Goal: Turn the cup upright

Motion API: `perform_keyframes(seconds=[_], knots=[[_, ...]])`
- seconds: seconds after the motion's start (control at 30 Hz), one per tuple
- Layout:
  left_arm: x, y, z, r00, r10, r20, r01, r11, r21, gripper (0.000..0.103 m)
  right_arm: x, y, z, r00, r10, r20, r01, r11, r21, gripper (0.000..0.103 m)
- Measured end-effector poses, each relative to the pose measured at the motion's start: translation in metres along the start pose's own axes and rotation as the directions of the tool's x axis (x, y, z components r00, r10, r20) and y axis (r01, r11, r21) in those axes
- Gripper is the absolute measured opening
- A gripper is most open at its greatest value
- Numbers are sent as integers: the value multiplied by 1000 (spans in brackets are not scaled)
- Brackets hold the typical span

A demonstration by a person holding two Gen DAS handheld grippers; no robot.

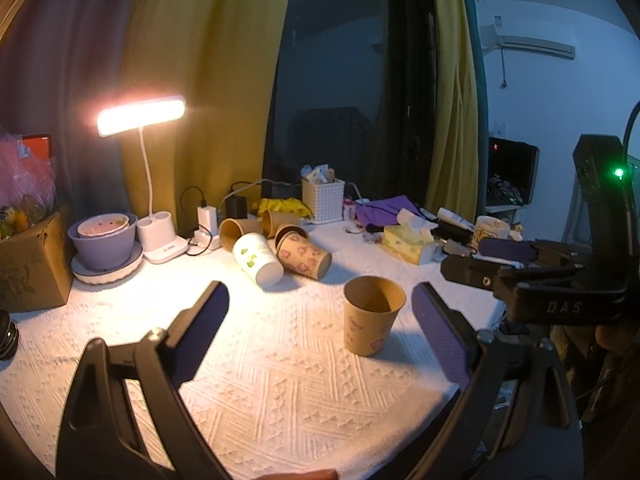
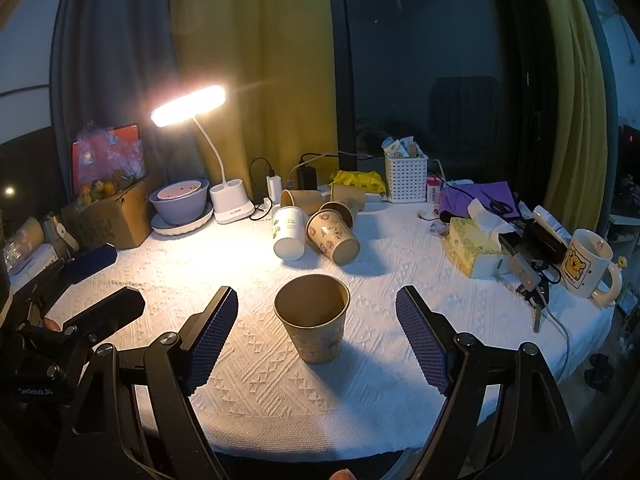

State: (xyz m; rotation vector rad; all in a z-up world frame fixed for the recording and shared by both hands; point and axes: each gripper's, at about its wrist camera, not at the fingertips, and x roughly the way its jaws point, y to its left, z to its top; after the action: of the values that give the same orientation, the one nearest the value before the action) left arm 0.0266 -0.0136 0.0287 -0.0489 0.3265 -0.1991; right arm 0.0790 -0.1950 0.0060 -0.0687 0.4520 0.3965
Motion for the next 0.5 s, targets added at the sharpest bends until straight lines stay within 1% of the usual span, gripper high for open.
perform_keyframes(seconds=[0.5], knots=[[1,-1,-2,1000,-13,-13,13,1000,-2,94,3,1,-3,1000,3,-6,-3,1000,2,84]])
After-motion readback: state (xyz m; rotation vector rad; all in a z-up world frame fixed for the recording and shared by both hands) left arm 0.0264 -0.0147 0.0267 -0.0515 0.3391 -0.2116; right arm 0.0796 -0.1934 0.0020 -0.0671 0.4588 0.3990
